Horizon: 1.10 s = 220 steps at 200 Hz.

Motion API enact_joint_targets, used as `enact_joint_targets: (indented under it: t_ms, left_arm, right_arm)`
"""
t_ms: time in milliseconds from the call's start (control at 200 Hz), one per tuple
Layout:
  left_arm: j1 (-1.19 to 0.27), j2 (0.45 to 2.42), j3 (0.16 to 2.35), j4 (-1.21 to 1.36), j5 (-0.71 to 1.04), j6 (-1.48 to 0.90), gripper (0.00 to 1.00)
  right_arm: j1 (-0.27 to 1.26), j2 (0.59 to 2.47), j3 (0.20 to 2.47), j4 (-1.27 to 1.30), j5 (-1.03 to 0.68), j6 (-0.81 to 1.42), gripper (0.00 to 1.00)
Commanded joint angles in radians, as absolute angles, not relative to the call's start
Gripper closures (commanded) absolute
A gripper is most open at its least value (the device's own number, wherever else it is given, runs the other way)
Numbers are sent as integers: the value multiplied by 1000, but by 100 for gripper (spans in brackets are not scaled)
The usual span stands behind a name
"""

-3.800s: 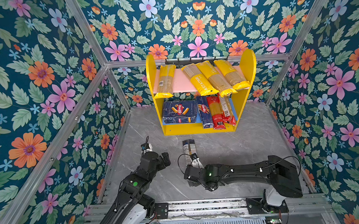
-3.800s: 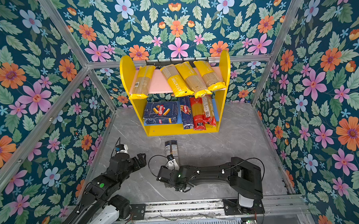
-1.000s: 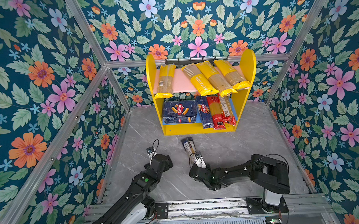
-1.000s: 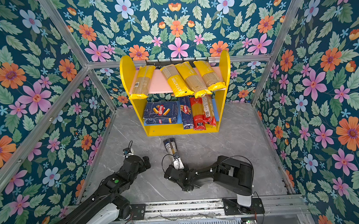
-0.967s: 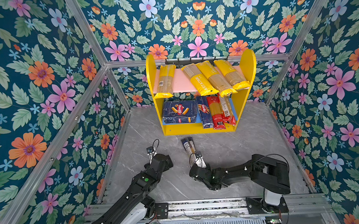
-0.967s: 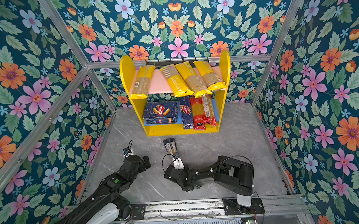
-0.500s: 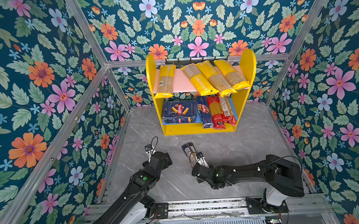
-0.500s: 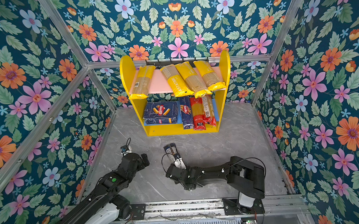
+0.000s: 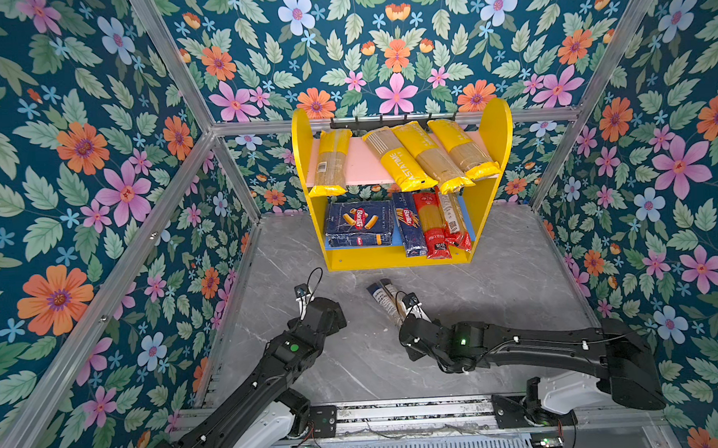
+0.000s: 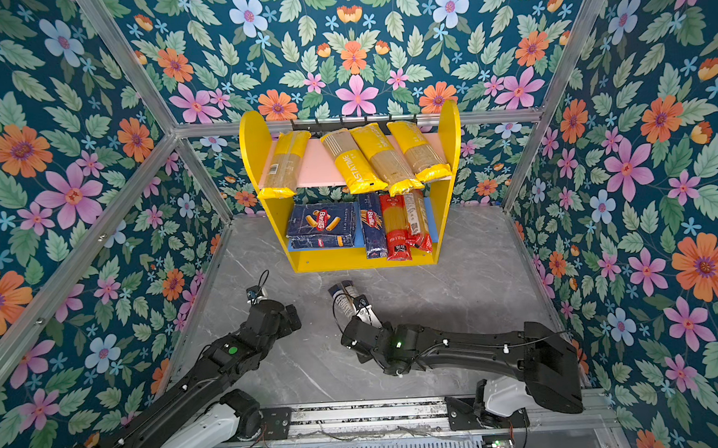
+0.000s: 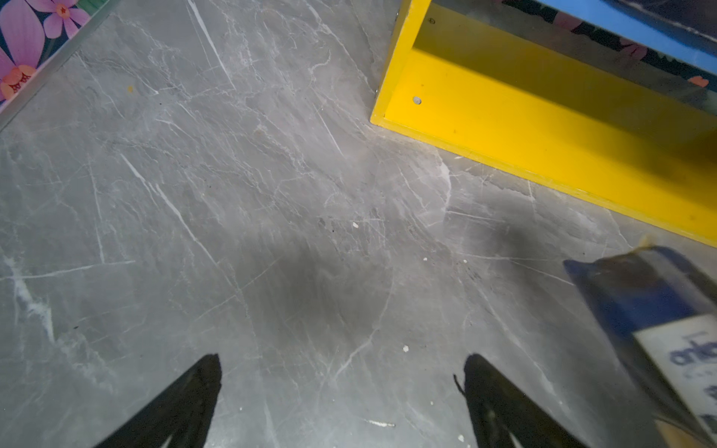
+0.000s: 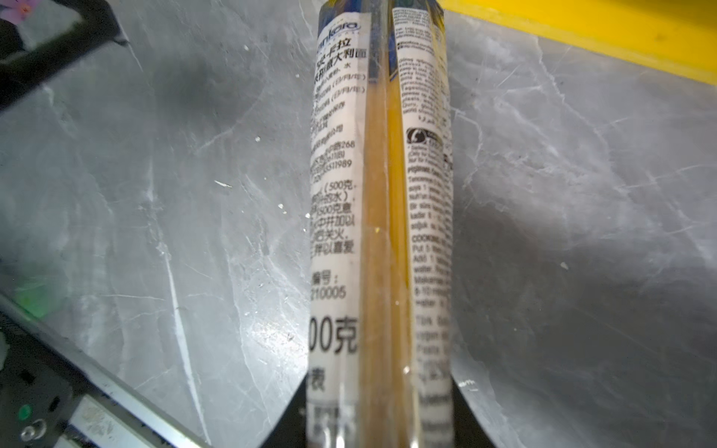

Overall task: Place and organize the pasta boxes and bags onto the shelf
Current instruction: 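Lift the ankara pack upright with the right gripper, then carry the ankara pack with the right gripper up onto the pink shelf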

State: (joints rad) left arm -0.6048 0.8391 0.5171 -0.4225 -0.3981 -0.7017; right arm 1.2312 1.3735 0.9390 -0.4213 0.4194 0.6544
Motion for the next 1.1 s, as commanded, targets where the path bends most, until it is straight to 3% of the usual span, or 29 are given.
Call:
enact_joint_targets:
  t_ms: [0,315,510,870,1095]
  left_arm:
    - [-615,863,551,-419,-417,-673,1]
    - [-618,904,676,-452,-441,-608,0]
    - [-620,930,743,-472,-434,-606,0]
    - [-627,940,865,-517,-438,-594,1]
    - [-629,957,896,-512,-438,-576,0]
  right_arm:
    - [1232,1308,971,-447,498,607,100]
    - [1234,1064,1092,-619,553,487,100]
    - [1234,1034,1261,-702,604,371,100]
    - [1233,1183,1624,-685,617,147,100]
    - [1191,1394,1892,-604,759,-20,99]
